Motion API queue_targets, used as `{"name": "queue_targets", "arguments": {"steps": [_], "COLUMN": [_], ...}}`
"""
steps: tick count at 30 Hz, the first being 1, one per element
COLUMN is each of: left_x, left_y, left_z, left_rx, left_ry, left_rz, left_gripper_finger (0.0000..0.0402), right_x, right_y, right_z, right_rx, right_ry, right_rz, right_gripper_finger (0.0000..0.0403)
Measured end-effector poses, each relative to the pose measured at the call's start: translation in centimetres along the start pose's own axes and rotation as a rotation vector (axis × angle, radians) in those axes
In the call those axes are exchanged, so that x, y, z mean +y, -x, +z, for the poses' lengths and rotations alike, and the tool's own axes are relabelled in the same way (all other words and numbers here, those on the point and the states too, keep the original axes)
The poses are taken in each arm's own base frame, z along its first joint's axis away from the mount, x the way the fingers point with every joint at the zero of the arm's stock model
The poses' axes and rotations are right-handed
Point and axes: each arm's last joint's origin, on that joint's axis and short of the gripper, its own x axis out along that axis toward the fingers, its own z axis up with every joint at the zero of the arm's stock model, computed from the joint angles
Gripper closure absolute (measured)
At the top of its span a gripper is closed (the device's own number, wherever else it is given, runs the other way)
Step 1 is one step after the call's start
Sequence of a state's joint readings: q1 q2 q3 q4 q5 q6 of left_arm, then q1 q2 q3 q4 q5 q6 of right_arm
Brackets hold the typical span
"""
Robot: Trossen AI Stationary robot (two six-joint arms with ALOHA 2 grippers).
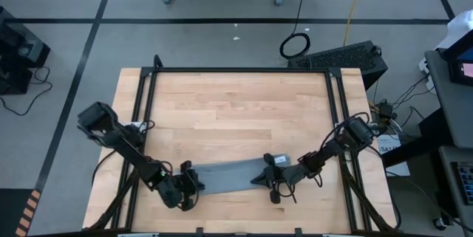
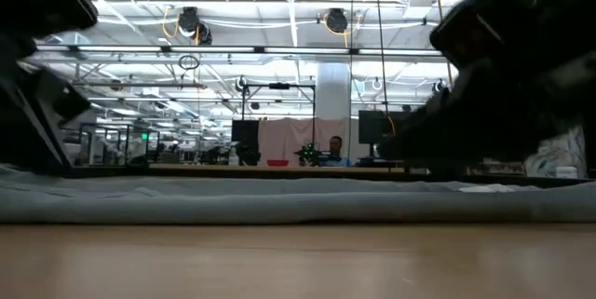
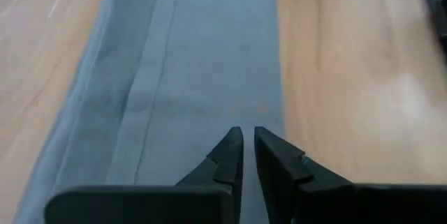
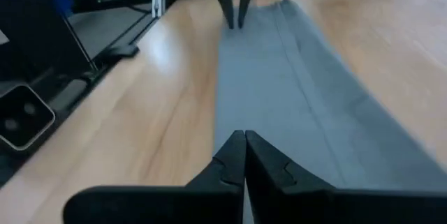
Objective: Roll towel
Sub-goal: Fold the gray towel on the table
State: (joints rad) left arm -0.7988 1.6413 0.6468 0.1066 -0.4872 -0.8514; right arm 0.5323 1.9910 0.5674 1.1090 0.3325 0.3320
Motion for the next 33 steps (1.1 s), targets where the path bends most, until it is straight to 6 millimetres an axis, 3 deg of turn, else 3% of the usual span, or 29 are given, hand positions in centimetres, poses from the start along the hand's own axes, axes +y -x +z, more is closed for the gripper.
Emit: {"name": "queue_targets", "arguments": {"steps": [7, 12, 18, 25, 33], "left_x": [-1.1, 0.5, 2.2, 5.0, 9.7], "left_y": [1.4, 1.0, 0.9, 0.4, 0.1], "left_z": [-0.1, -1.6, -1.6, -0.6, 1.1], "left_rx": [-0.004, 0.116, 0.212, 0.296, 0.278], "left_ry": [0.08, 0.135, 0.091, -0.041, -0.111], "left_rz": [-0.083, 0.078, 0.203, 0.354, 0.699], "left_gripper_finger": [0.0359, 0.0359, 0.0359, 0.0359, 0.036], "right_x": [-0.1, -0.4, -0.2, 1.6, 3.5], "right_y": [1.4, 2.4, 2.6, 0.5, -2.3], "right_z": [1.2, 1.3, 0.1, -1.0, -0.8], "right_rx": [0.158, 0.274, 0.333, 0.287, 0.259], "right_ry": [0.015, -0.024, -0.105, -0.193, -0.209], "right_rz": [-0.069, -0.127, -0.165, -0.184, -0.181], "right_gripper_finger": [0.0403, 0.0403, 0.0403, 0.0403, 0.0403]}}
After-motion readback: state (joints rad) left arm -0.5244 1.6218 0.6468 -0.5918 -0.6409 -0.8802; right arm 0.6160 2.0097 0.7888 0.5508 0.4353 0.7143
